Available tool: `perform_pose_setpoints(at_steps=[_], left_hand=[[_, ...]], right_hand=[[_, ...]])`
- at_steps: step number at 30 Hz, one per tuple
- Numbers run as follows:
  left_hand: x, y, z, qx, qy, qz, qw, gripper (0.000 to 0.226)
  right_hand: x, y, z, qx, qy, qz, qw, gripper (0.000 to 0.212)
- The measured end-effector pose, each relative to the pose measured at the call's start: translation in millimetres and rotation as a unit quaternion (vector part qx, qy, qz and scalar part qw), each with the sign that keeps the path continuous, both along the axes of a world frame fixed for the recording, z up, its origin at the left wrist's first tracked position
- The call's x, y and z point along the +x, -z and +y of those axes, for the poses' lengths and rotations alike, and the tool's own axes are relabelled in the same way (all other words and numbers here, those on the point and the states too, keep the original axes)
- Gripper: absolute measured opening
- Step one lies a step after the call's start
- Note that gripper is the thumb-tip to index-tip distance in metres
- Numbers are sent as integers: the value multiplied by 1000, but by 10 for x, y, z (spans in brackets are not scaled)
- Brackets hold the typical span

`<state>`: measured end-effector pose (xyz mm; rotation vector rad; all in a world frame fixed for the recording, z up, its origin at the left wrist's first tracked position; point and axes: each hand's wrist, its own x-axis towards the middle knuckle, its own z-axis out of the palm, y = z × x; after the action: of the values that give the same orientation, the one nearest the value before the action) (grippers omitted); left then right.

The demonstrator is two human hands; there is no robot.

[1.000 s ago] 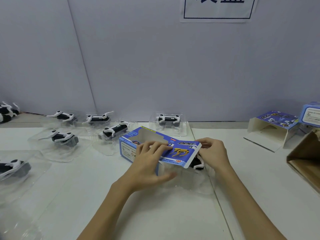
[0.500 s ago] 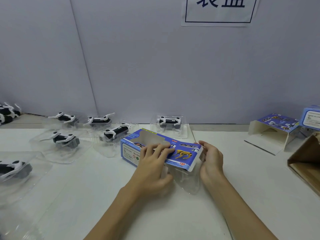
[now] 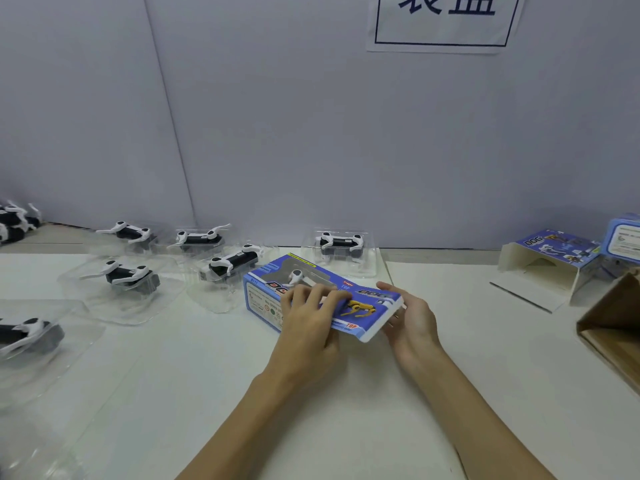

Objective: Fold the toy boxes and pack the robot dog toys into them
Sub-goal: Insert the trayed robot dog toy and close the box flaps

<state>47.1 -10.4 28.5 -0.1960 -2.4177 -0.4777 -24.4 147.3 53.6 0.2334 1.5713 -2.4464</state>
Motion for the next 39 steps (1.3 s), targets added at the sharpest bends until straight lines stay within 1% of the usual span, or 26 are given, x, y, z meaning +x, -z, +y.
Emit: perform_pose_setpoints(at_steps=[1,2,3,5,6,9,10,11,12,14,16,17,18,21,22,23,24,25,27,29,31,32,34,36,38,39], left_hand=[[-1,-15,-28,3,-2,13,1000,51],[15,-41,-62,14,2,27,1000,52],[43,-72,-99,37,11,42,998,54],[112,-152,-153,117,35,64,990,65],[137,-189,-179,167,45,73,982,66],[160,-280,-222,304,103,99,942,67],[166,-312,-220,331,124,109,929,65],[170,-339,-211,347,138,121,920,60],[180,-358,-197,353,147,129,915,56],[201,-378,-170,340,144,137,919,47],[215,-362,-154,301,135,134,934,49],[214,-348,-147,275,139,126,943,59],[211,-332,-148,243,147,119,951,75],[190,-313,-203,172,177,112,962,114],[182,-312,-222,158,186,112,963,122],[172,-311,-232,142,194,118,964,123],[160,-305,-231,129,200,130,963,119],[146,-297,-224,128,202,146,960,111],[122,-290,-212,164,189,180,951,94],[133,-317,-201,255,174,181,934,78],[159,-346,-207,351,183,151,906,67],[173,-360,-212,383,194,135,893,64],[197,-396,-194,426,214,101,873,55],[214,-424,-152,458,225,69,857,45],[221,-429,-128,470,232,52,850,40],[223,-428,-125,465,232,49,853,39]], right_hand=[[-5,14,13,62,-8,19,998,34],[4,17,22,122,-22,46,991,41],[12,11,28,150,-42,66,986,46],[24,-2,45,149,-92,104,979,49],[26,-23,58,144,-127,139,972,46],[83,-67,54,153,-248,245,925,36],[111,-57,19,169,-253,279,911,32],[139,-34,-27,199,-225,320,899,28],[170,-4,-78,240,-172,360,885,25],[224,12,-153,305,-55,411,857,30],[228,21,-185,311,17,415,855,33],[222,12,-178,308,41,404,861,32],[215,-6,-158,300,58,394,867,29],[199,-37,-82,264,98,413,866,23],[200,-48,-59,251,101,412,870,15],[199,-69,-42,240,103,404,877,7],[194,-85,-26,227,104,395,884,4],[193,-104,-14,214,105,388,890,8],[218,-154,5,195,100,392,893,22],[259,-202,12,179,78,408,892,39],[290,-212,5,172,52,429,885,53],[300,-212,5,167,35,442,880,57],[318,-229,-6,150,-9,460,875,57],[342,-250,-21,118,-55,456,880,58],[345,-231,-24,118,-65,465,875,59],[341,-214,-24,127,-61,472,870,56]])
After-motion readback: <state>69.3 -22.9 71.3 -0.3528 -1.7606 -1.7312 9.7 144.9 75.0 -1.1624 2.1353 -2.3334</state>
